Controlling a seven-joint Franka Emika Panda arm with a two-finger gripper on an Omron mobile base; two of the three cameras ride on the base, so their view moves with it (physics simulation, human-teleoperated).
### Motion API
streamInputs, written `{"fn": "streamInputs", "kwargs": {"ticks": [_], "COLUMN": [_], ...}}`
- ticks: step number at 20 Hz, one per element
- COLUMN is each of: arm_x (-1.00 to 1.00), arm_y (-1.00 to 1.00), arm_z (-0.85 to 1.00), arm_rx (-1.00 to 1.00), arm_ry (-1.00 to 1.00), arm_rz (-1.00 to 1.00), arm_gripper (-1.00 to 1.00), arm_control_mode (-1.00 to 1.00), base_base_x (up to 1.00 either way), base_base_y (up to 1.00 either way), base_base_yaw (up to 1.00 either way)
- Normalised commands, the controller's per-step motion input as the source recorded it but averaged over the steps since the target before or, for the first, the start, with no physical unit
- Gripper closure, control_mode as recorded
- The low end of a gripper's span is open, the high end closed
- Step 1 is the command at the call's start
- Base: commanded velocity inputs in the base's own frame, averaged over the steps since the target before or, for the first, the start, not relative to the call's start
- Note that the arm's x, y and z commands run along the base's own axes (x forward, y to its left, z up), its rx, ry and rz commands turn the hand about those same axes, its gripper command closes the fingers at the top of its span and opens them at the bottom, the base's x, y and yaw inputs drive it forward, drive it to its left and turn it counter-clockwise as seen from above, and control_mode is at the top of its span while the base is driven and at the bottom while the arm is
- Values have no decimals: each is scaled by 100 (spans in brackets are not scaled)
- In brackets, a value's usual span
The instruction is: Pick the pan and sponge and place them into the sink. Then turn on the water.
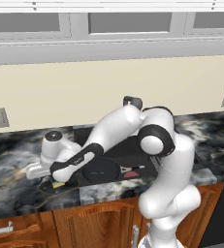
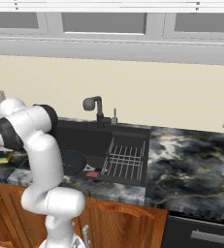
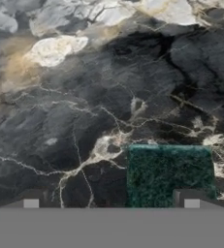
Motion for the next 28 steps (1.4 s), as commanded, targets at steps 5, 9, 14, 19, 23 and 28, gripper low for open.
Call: {"fn": "streamInputs", "kwargs": {"ticks": [5, 9, 14, 19, 23, 28], "arm_x": [1, 0, 0, 0, 0, 2], "arm_y": [-14, -24, -29, -20, -3, -4], "arm_z": [0, 0, 0, -9, -39, -41], "arm_rx": [-16, -10, -6, -2, 0, 0], "arm_ry": [0, -1, -1, 0, 0, 0], "arm_rz": [0, -1, 0, 0, 0, 0], "arm_gripper": [-100, -100, -100, -100, -100, -100], "arm_control_mode": [-100, -100, -100, -100, -100, -100], "base_base_x": [0, 0, 0, 0, 0, 0], "base_base_y": [0, 0, 0, 0, 0, 0], "base_base_yaw": [0, 0, 0, 0, 0, 0]}}
